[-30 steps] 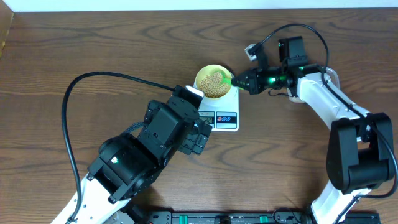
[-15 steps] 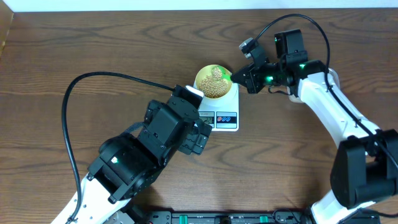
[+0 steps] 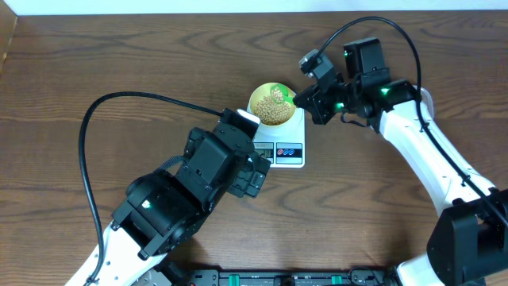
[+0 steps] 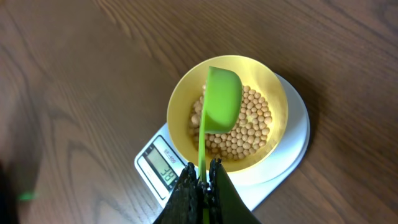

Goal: Scoop item into bowl and weigh 50g on scale
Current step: 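Tilt the scoop slowly with the right gripper to trickle soybeans in, then move the scoop with the right gripper back over the tub, then dip the scoop into the soybeans with the right gripper, then carry the scoop with the right gripper over the yellow bowl, then tip the green scoop with the right gripper into the bowl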

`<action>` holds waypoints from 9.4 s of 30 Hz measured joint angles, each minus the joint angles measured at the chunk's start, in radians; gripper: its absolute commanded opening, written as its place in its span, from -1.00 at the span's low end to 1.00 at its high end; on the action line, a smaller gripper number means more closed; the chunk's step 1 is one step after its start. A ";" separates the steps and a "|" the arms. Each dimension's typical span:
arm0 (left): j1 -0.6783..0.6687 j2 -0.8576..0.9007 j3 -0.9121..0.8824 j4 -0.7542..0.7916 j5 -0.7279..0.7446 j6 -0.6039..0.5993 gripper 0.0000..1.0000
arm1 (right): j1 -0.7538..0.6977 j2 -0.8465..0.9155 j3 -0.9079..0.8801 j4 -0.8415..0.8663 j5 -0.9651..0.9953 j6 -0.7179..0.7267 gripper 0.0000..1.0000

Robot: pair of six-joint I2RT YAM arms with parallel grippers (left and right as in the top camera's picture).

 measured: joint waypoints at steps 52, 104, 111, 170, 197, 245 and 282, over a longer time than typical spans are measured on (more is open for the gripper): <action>0.000 0.000 0.000 0.000 0.000 0.000 0.96 | 0.075 0.000 0.044 -0.072 0.199 -0.044 -0.98; 0.000 0.000 0.000 0.000 0.000 0.000 0.96 | 0.136 0.000 0.044 -0.050 0.307 -0.185 -0.98; 0.000 0.000 0.000 0.000 0.000 0.000 0.96 | 0.136 0.000 0.044 -0.053 0.307 -0.185 -0.98; 0.000 0.000 0.000 0.000 0.000 0.000 0.96 | -0.583 0.102 0.071 -0.315 0.137 0.085 -0.98; 0.000 0.001 0.000 0.000 0.000 0.000 0.96 | -0.275 0.093 0.315 -0.716 0.753 0.261 -0.98; 0.000 0.001 0.000 0.000 0.000 0.000 0.96 | 0.087 0.093 0.296 -0.351 0.164 -0.223 -0.98; 0.000 0.001 0.000 0.000 0.000 0.000 0.97 | 0.157 0.247 0.283 -0.240 0.389 -0.235 -0.98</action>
